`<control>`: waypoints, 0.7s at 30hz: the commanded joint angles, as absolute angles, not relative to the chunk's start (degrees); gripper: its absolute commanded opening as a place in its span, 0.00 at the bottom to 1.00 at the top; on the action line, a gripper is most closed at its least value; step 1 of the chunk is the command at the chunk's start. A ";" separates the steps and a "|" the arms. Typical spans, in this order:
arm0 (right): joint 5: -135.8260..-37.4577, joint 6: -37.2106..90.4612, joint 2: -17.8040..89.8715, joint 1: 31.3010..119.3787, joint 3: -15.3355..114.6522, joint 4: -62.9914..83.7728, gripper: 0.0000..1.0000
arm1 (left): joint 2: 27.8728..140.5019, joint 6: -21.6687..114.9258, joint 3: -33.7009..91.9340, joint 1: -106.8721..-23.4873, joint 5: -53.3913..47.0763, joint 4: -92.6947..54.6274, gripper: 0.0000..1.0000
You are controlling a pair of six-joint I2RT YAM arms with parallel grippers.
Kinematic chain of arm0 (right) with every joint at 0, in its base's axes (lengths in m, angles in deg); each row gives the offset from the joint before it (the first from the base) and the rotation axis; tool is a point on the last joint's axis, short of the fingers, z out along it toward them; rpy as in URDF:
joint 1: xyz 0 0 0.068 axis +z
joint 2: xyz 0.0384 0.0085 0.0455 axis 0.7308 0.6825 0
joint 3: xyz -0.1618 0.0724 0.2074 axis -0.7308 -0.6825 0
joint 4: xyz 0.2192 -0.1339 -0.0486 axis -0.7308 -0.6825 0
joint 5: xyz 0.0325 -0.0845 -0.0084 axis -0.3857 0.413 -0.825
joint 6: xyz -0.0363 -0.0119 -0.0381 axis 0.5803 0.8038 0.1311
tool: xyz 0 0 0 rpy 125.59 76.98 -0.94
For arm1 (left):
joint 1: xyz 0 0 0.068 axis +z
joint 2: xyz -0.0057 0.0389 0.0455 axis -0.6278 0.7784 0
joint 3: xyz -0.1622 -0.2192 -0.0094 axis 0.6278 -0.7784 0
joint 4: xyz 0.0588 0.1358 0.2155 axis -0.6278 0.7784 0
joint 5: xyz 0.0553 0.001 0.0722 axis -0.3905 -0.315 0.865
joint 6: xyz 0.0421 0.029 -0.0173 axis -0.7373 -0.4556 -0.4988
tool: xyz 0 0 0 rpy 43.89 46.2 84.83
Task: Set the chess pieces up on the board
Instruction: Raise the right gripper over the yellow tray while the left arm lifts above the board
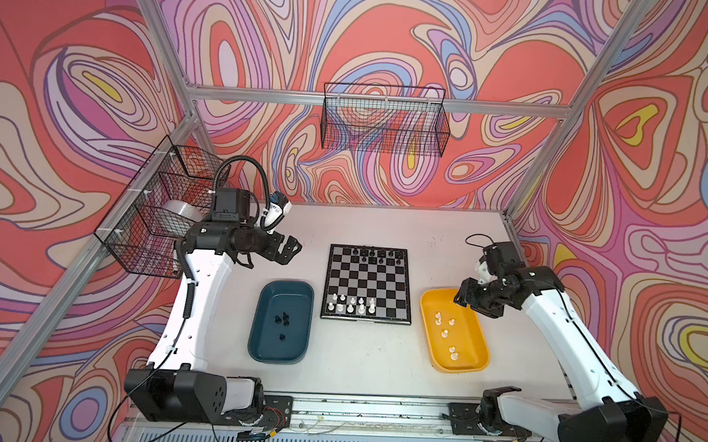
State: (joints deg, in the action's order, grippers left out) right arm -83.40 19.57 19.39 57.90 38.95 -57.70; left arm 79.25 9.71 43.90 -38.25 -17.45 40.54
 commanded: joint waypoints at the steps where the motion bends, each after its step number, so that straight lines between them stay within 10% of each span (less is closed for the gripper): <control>1: -77.81 17.38 22.63 61.58 40.14 -57.53 0.56 | 80.68 9.99 44.83 -38.82 -16.60 42.93 1.00; 21: -79.48 12.23 29.56 65.34 32.34 -48.37 0.42 | 83.74 11.94 44.36 -40.56 -17.33 43.28 0.99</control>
State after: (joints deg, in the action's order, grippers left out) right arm -80.40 13.32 28.00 64.28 32.85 -50.42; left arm 83.91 12.09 43.88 -40.37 -17.12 41.26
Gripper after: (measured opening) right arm 0.416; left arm 0.991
